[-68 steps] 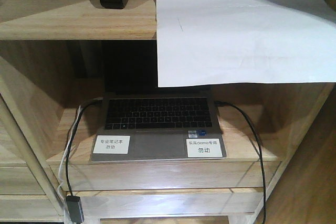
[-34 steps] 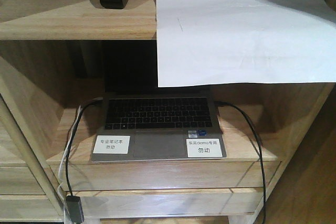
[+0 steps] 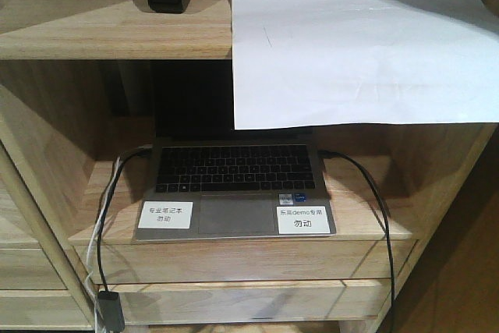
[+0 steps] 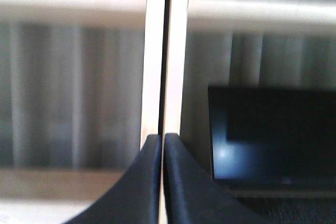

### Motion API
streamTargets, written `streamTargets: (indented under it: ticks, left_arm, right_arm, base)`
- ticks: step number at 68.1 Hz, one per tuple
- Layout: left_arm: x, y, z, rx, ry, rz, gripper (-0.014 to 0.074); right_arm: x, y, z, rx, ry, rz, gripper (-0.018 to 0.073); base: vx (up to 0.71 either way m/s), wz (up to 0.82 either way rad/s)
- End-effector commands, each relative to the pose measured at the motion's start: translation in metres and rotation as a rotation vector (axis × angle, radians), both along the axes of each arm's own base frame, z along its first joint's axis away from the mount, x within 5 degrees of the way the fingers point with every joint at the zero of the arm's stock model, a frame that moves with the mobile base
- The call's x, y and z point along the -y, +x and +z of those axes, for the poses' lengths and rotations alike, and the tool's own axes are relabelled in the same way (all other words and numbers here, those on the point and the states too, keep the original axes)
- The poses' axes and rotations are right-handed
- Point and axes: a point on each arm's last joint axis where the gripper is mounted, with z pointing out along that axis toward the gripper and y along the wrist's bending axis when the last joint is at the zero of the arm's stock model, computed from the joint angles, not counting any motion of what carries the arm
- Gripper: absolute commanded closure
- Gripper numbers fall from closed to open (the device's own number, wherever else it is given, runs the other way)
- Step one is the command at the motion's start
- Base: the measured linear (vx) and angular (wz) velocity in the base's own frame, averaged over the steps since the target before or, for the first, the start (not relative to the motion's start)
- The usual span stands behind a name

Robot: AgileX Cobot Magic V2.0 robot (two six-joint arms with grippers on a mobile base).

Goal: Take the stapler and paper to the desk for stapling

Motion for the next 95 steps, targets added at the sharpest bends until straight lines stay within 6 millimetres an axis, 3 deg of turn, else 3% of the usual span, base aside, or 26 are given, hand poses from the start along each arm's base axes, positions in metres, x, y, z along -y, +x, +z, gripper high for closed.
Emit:
streamTargets:
  ticks: [1,18,39,53,63,95]
  left_arm:
    - [0.000,-0.005,0.016,0.121,-0.001,0.000,0.0603]
    - [0.000,-0.019,0.073,0.221,-0.002,-0.002,0.0603]
    - [0.001,-0.007,0.129,-0.009,0.001,-0.011,0.0603]
    - [0.001,-0.002,0.162,-0.063,-0.001,-0.015,0.0603]
    - [0.001,-0.002,0.173,-0.096,-0.001,-0.017,0.0603]
    - [0.001,-0.002,0.173,-0.090,-0.011,-0.018,0.0590]
  right_arm:
    - [0.000,0.000,0.000,0.066,-0.008,-0.008,0.0568]
    - [0.000,0.000,0.000,0.066,-0.008,-0.008,0.0568]
    - [0.000,0.000,0.000,0.066,-0.008,-0.008,0.0568]
    - [0.000,0.000,0.000,0.066,-0.008,-0.008,0.0568]
    - [0.000,0.000,0.000,0.066,-0.008,-0.008,0.0568]
    - [0.000,0.000,0.000,0.066,-0.008,-0.008,0.0568]
  base:
    - [0.00,0.00]
    - [0.00,0.00]
    - [0.00,0.00]
    - [0.00,0.00]
    - [0.00,0.00]
    - [0.00,0.00]
